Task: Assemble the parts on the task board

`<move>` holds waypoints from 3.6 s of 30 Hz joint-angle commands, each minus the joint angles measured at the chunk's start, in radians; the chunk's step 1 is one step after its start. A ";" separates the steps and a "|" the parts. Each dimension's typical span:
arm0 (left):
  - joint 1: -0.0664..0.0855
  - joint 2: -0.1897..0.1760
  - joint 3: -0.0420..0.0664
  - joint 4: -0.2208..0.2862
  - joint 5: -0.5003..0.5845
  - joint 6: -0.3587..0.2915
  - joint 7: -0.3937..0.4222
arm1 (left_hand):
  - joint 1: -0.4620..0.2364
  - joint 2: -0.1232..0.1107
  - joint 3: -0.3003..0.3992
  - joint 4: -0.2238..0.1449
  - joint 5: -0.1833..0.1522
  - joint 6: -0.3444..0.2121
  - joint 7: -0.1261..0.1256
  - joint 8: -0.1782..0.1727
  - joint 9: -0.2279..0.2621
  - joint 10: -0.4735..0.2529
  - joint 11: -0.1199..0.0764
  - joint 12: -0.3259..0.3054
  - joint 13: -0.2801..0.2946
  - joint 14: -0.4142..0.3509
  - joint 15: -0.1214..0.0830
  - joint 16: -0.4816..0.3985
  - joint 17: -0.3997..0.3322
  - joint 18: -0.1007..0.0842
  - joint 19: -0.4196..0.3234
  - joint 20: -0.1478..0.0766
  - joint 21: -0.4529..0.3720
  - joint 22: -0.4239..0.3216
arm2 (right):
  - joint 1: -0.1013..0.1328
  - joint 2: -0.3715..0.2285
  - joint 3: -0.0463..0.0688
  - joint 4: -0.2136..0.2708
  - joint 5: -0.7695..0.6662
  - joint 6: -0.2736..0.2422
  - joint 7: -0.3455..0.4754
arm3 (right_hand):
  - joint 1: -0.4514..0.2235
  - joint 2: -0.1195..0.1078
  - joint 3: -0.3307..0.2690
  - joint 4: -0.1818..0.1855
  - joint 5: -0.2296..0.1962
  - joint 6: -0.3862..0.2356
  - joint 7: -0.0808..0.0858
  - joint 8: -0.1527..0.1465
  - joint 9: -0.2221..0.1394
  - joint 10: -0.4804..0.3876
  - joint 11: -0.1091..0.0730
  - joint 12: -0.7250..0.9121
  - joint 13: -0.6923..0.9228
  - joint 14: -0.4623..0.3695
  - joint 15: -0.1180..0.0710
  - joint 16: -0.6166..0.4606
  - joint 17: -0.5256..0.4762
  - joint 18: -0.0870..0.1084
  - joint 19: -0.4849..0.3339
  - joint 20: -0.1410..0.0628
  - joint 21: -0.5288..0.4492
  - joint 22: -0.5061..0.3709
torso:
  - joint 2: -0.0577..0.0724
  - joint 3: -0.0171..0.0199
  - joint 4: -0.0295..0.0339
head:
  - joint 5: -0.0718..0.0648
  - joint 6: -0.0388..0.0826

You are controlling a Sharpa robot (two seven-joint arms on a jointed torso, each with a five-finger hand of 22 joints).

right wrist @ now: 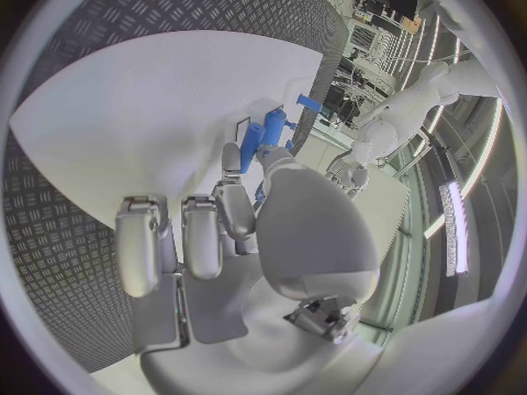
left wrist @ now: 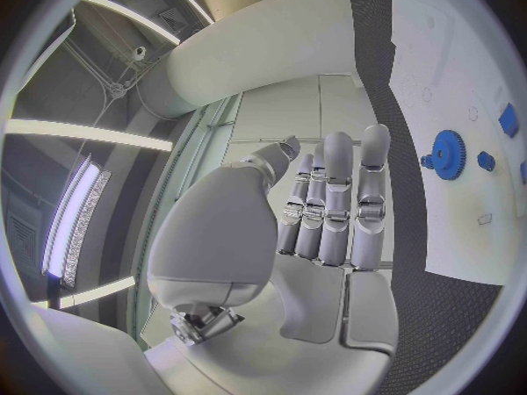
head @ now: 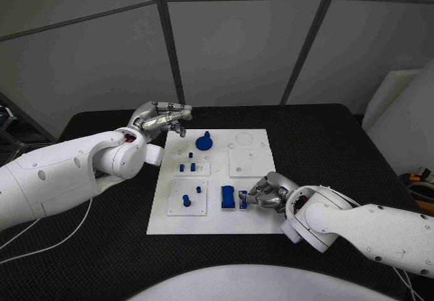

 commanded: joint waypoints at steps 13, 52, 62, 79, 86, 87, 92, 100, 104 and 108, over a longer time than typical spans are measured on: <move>0.002 0.001 0.001 0.000 0.003 0.009 0.005 | 0.003 0.008 -0.003 0.000 -0.003 -0.005 0.002 -0.005 -0.001 -0.009 0.001 0.007 0.002 -0.006 0.000 -0.004 -0.001 0.050 0.004 0.007 -0.006 -0.001 | 0.000 0.008 -0.001 -0.003 -0.026 0.053 -0.003 | -0.063 0.011 -0.070 0.000 -0.128 -0.005 0.009 -0.010 0.007 0.000 0.010 -0.008 0.000 0.067 -0.003 -0.003 0.053 -0.011 0.073 -0.004 -0.006 0.228 | -0.001 0.0004 -0.0002 | 0.003 -0.001; 0.001 0.005 0.001 -0.006 0.009 0.008 0.006 | 0.002 0.009 -0.006 0.001 -0.003 -0.007 0.003 -0.005 -0.001 -0.011 0.001 0.008 0.002 -0.006 0.000 -0.004 -0.002 0.050 0.004 0.007 -0.007 -0.003 | 0.001 -0.037 -0.001 0.006 0.015 0.004 0.226 | 0.003 -0.009 -0.092 -0.032 -0.182 -0.070 0.032 -0.042 0.014 -0.064 0.028 -0.144 -0.088 0.045 0.010 -0.055 -0.034 0.019 -0.014 0.004 -0.098 0.135 | -0.009 -0.0011 -0.0041 | -0.001 0.016; -0.020 0.010 0.001 -0.028 0.057 -0.006 0.013 | 0.003 0.008 -0.014 0.002 -0.003 -0.012 0.006 -0.006 -0.001 -0.020 0.005 0.012 0.001 -0.048 0.007 -0.027 -0.016 0.049 -0.023 0.011 -0.030 -0.015 | 0.053 -0.044 0.001 -0.122 0.422 0.022 0.629 | 0.173 0.037 -0.088 -0.055 -0.174 -0.171 0.089 -0.091 -0.019 -0.366 0.081 -0.633 -0.471 -0.197 0.061 -0.613 -0.714 0.157 -0.493 0.052 -0.728 -0.422 | -0.053 -0.0134 -0.0214 | 0.000 0.048; -0.050 0.109 0.001 -0.181 0.195 -0.096 0.141 | 0.004 0.019 -0.065 0.052 -0.002 -0.061 0.010 -0.038 -0.004 -0.085 0.071 -0.119 -0.029 -0.306 0.133 -0.645 -0.326 0.058 -0.600 0.174 -0.309 -0.454 | 0.145 0.151 0.026 -0.574 0.763 0.150 0.960 | 0.267 0.029 0.019 -0.031 -0.269 -0.151 0.141 -0.166 -0.252 -0.318 0.166 -1.095 -1.179 -0.427 0.195 -1.282 -1.112 0.159 -0.642 0.192 -1.276 -0.810 | -0.097 -0.0186 -0.0359 | 0.004 0.125; -0.054 0.139 0.001 -0.219 0.230 -0.125 0.163 | 0.015 0.037 -0.092 0.056 0.000 -0.068 0.014 -0.039 -0.004 -0.089 0.075 -0.143 -0.029 -0.283 0.137 -0.728 -0.336 0.054 -0.583 0.176 -0.305 -0.535 | 0.147 0.220 0.029 -0.684 0.777 0.169 0.985 | 0.248 0.039 0.017 -0.069 -0.270 -0.167 0.160 -0.166 -0.313 -0.330 0.185 -1.135 -1.236 -0.418 0.210 -1.370 -1.194 0.160 -0.614 0.210 -1.365 -0.896 | -0.090 -0.0128 -0.0380 | 0.004 0.144; -0.055 0.142 0.001 -0.222 0.231 -0.127 0.165 | 0.016 0.038 -0.093 0.056 0.000 -0.068 0.016 -0.039 -0.004 -0.088 0.075 -0.144 -0.029 -0.281 0.137 -0.732 -0.336 0.055 -0.580 0.176 -0.305 -0.539 | 0.147 0.225 0.029 -0.693 0.778 0.172 0.986 | 0.248 0.039 0.017 -0.070 -0.270 -0.167 0.159 -0.166 -0.313 -0.330 0.185 -1.135 -1.236 -0.418 0.210 -1.370 -1.195 0.160 -0.613 0.210 -1.366 -0.898 | -0.090 -0.0129 -0.0380 | 0.003 0.145; -0.056 0.136 -0.002 -0.203 0.184 -0.109 0.118 | -0.490 0.082 -0.219 -0.015 -0.055 -0.435 -0.052 -0.106 -0.069 -0.471 0.012 -0.193 -0.092 -0.625 0.080 -0.828 -0.402 0.003 -0.816 0.070 -0.370 -0.777 | 0.144 0.213 0.028 -0.662 0.750 0.121 0.937 | -0.298 0.084 -0.055 -0.151 -0.376 -0.516 0.083 -0.228 -0.365 -0.732 0.127 -1.199 -1.297 -0.798 0.161 -1.477 -1.307 0.097 -0.921 0.119 -1.434 -1.051 | -0.089 -0.0136 -0.0277 | 0.001 0.147; -0.047 0.121 -0.023 -0.079 0.163 -0.254 0.148 | -0.730 0.152 -0.278 -0.015 -0.150 -0.608 -0.084 -0.106 -0.069 -0.651 -0.019 -0.275 -0.092 -0.788 -0.016 -0.871 -0.402 -0.046 -0.929 0.020 -0.370 -0.888 | 0.137 0.157 0.031 -0.517 0.857 -0.009 0.989 | -0.569 0.084 -0.055 -0.190 -0.430 -0.690 0.046 -0.228 -0.447 -0.932 0.098 -1.199 -1.297 -0.988 0.075 -1.477 -1.307 0.069 -1.077 0.073 -1.466 -1.124 | -0.069 0.0022 0.0405 | -0.021 0.194; -0.040 0.110 -0.040 0.023 0.146 -0.372 0.173 | -0.831 0.152 -0.304 -0.015 -0.150 -0.681 -0.166 -0.106 -0.069 -0.727 -0.096 -0.275 -0.092 -0.856 -0.016 -0.890 -0.402 -0.046 -0.976 -0.001 -0.370 -0.935 | 0.130 0.108 0.033 -0.392 0.949 -0.121 1.035 | -0.676 0.084 -0.055 -0.205 -0.452 -0.760 0.031 -0.228 -0.447 -1.011 0.027 -1.199 -1.297 -1.064 0.075 -1.477 -1.307 0.058 -1.138 0.055 -1.544 -1.153 | -0.061 0.0087 0.0686 | -0.030 0.214; -0.035 0.103 -0.051 0.086 0.136 -0.446 0.188 | -0.906 0.152 -0.323 -0.015 -0.150 -0.736 -0.166 -0.106 -0.069 -0.784 -0.096 -0.275 -0.092 -0.907 -0.016 -0.903 -0.402 -0.046 -1.011 -0.017 -0.370 -0.970 | 0.126 0.075 0.035 -0.306 1.011 -0.197 1.065 | -0.757 0.084 -0.055 -0.217 -0.468 -0.812 -0.048 -0.228 -0.447 -1.071 0.027 -1.199 -1.297 -1.121 0.075 -1.477 -1.307 0.057 -1.185 0.042 -1.544 -1.175 | -0.058 0.0105 0.0763 | -0.033 0.219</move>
